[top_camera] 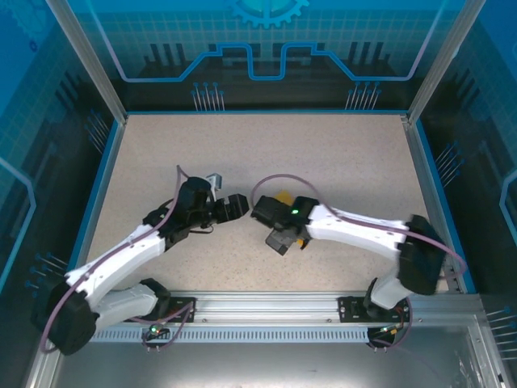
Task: Fold a paper plane with a square sheet of paper (fold left side to right side)
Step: Turn over the paper at the center of the table, then pick up the paper from the center of the table.
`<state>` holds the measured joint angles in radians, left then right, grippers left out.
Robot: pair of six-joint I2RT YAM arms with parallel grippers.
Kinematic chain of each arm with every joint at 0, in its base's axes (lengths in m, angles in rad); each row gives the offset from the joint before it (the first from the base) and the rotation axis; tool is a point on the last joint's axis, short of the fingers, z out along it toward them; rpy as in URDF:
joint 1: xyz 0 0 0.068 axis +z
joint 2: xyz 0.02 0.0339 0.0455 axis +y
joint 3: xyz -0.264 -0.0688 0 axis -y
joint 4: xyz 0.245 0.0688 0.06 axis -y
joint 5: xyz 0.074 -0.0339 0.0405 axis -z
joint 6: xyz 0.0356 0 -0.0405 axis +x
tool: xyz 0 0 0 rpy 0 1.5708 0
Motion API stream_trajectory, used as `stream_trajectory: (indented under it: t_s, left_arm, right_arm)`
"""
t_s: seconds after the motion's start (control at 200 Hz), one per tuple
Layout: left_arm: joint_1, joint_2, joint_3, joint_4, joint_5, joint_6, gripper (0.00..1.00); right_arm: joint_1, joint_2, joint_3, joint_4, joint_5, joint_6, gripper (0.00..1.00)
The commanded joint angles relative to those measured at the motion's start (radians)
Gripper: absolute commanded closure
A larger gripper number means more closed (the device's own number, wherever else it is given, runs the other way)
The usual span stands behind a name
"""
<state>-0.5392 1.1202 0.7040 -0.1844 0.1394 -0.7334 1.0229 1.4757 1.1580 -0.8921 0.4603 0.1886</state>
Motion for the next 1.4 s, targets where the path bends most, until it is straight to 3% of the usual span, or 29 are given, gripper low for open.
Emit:
stream_trajectory:
  t_s: [0.0,0.28,0.5,0.59,0.685,0.875,1.03,1.115,1.261,1.396]
  left_arm:
    - [-0.012,0.127,-0.005,0.213,0.157,-0.081,0.12]
    - [-0.085,0.513,0.116,0.438,0.226,-0.154,0.13]
    - [-0.085,0.710,0.220,0.526,0.251,-0.166,0.18]
    - [-0.085,0.759,0.253,0.533,0.265,-0.167,0.24]
    - [-0.084,0.808,0.286,0.537,0.273,-0.161,0.39]
    - [-0.072,0.809,0.274,0.551,0.262,-0.129,0.73]
    - [-0.039,0.757,0.200,0.611,0.284,-0.100,0.94]
    - [-0.018,0.724,0.150,0.677,0.337,-0.080,1.00]
    - [0.007,0.648,0.100,0.717,0.458,-0.007,1.00]
    - [0.016,0.581,0.068,0.707,0.571,0.074,1.00]
  right_arm:
    - [-0.060,-0.152,-0.059,0.100,-0.176,-0.026,0.01]
    - [-0.441,-0.472,-0.341,0.448,-0.553,0.089,0.01]
    - [-0.607,-0.548,-0.467,0.522,-0.704,0.132,0.01]
    - [-0.659,-0.544,-0.504,0.549,-0.804,0.138,0.01]
    - [-0.690,-0.520,-0.531,0.587,-0.873,0.149,0.01]
    - [-0.748,-0.438,-0.529,0.615,-0.960,0.131,0.01]
    - [-0.851,-0.308,-0.531,0.716,-1.142,0.151,0.01]
    - [-0.872,-0.238,-0.523,0.791,-1.200,0.153,0.01]
    - [-0.884,-0.129,-0.506,0.939,-1.290,0.159,0.01]
    - [-0.885,-0.023,-0.458,0.968,-1.385,0.091,0.12]
